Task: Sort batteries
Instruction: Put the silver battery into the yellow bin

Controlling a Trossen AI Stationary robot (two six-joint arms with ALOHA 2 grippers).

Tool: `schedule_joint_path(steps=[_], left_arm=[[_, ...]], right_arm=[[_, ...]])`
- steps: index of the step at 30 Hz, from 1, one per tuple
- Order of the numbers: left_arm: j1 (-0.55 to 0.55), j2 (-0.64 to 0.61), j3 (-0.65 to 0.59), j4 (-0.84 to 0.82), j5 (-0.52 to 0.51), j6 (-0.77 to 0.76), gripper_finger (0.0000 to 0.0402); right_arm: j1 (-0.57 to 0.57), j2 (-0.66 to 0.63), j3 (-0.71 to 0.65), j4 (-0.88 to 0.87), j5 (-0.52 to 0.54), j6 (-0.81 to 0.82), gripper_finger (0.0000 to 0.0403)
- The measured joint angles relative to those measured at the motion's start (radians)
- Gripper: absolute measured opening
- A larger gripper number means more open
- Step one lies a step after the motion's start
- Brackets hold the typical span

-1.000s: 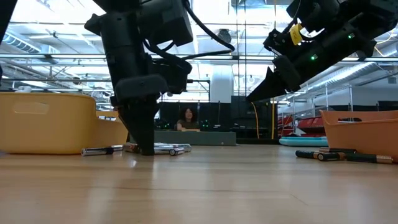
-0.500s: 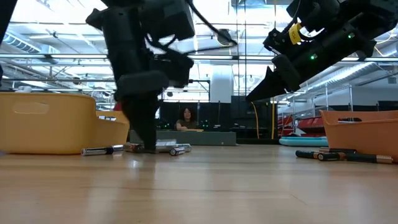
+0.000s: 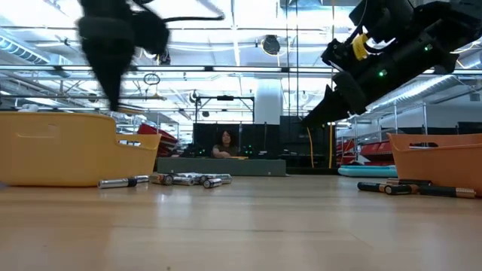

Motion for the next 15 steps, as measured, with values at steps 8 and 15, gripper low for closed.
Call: schedule_joint_path(steps=[8,15], left_arm=[[-0.001,-0.067,-0.16,-0.001,0.005,-0.067,0.0078],[-0.001,-0.068,-0.194,0.004,-0.051,-0.06,0.0188]], right_arm=[[0.011,0.0,0.0,0.002,-0.004,0.007,0.0114],[0.011,0.0,0.0,0.002,-0.108,-0.015,0.0114]])
